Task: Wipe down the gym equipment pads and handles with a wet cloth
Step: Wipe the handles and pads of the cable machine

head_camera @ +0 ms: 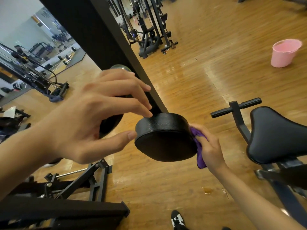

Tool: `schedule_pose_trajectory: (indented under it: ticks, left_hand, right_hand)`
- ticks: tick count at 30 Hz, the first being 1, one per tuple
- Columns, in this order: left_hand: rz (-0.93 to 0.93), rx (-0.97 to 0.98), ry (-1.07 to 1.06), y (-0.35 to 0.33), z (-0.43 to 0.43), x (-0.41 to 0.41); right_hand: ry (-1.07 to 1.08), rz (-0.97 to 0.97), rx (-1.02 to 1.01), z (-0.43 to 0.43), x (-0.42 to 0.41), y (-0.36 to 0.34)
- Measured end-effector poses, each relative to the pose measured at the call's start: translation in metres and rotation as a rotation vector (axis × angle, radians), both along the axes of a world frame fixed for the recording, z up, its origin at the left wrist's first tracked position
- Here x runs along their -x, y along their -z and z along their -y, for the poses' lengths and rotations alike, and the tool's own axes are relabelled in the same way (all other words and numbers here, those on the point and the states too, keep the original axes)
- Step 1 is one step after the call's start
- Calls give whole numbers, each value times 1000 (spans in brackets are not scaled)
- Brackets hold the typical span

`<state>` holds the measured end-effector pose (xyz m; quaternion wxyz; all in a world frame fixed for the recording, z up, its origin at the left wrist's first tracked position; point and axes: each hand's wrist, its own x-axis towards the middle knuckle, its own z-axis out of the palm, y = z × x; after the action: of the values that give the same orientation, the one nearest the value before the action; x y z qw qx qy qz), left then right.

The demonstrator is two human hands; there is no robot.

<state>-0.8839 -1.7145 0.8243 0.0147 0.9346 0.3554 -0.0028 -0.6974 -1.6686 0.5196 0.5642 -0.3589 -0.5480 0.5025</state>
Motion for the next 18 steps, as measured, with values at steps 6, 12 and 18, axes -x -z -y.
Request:
schedule_pose_trajectory:
  ticks: [6,12,18]
  left_hand:
    - [-2,-6,0,1,0,-4]
    - [-13,-27,-1,1,0,-6]
    - [-1,-44,7,2,1,-11]
  right_hand:
    - [42,8,-175,-5,8,-25]
    - [10,-37,-17,-7,2,-28]
    - [44,12,-305,3,-1,-27]
